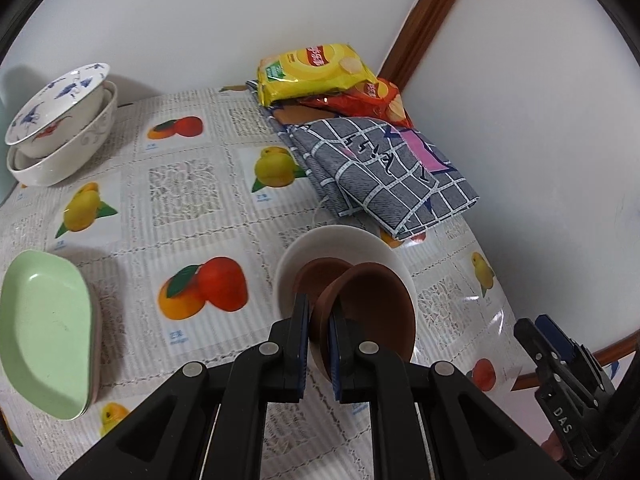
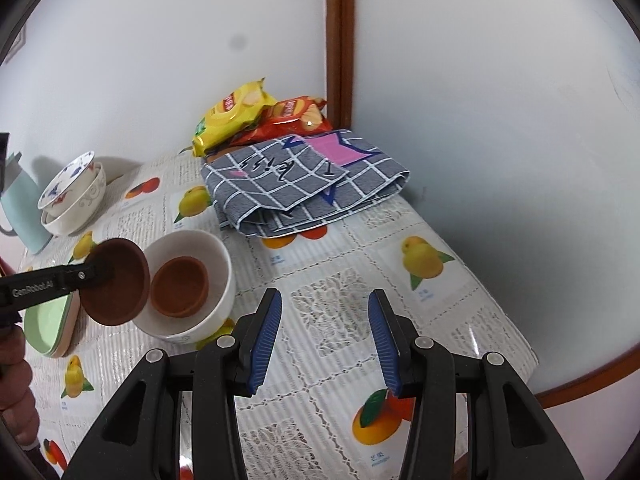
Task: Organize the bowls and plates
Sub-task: 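Move the left gripper's brown bowl over the white bowl while the right gripper withdraws, then lower the brown bowl into the white bowl and open the left gripper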
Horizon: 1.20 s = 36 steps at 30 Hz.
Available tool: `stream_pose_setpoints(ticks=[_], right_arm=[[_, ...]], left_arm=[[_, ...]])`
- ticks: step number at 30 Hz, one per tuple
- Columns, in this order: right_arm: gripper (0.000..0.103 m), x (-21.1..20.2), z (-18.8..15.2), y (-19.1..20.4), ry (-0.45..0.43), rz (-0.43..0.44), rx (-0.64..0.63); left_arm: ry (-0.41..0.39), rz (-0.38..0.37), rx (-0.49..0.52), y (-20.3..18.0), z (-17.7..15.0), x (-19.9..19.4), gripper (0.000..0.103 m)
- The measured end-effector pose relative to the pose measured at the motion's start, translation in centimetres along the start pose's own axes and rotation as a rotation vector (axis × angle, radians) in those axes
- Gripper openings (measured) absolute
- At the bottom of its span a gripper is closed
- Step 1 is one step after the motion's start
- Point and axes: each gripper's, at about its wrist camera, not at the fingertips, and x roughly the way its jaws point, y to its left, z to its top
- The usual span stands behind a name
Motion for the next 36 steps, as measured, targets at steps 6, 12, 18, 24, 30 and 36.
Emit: stream_pose_setpoints(ticks=[6, 12, 18, 24, 30, 36], right_arm=[[0.045, 0.5, 0.0, -1.2, -0.001, -0.003, 0.021], [0.045, 1.6, 0.0, -1.6, 0.015, 0.008, 0.042], [0.045, 2.8, 0.0, -1.5, 0.035, 0.015, 0.05], [0.045, 3.9, -0.1, -1.3, 0.056, 0.006, 0.044], [0.045, 4.5, -0.3, -0.9, 0.075, 0.009, 0.034], [0.045, 4.8, -0.6, -0.4, 0.087, 0.01, 0.015]], left_arm=[[0.015, 0.002, -0.004, -0.4, 0.6, 1.6, 0.009], [0.026, 0.027, -0.003, -0.2, 1.0, 3.3, 0.009], [0.044, 0.033, -0.003, 0.1, 1.4, 4.6, 0.009], [0.06, 0.038, -0.008, 0.3, 1.6, 5.7, 0.009], [0.066, 0.035, -0.005, 0.4, 1.7, 6.3, 0.009], [0.067, 0.027, -0.003, 0.3, 1.7, 6.7, 0.009]])
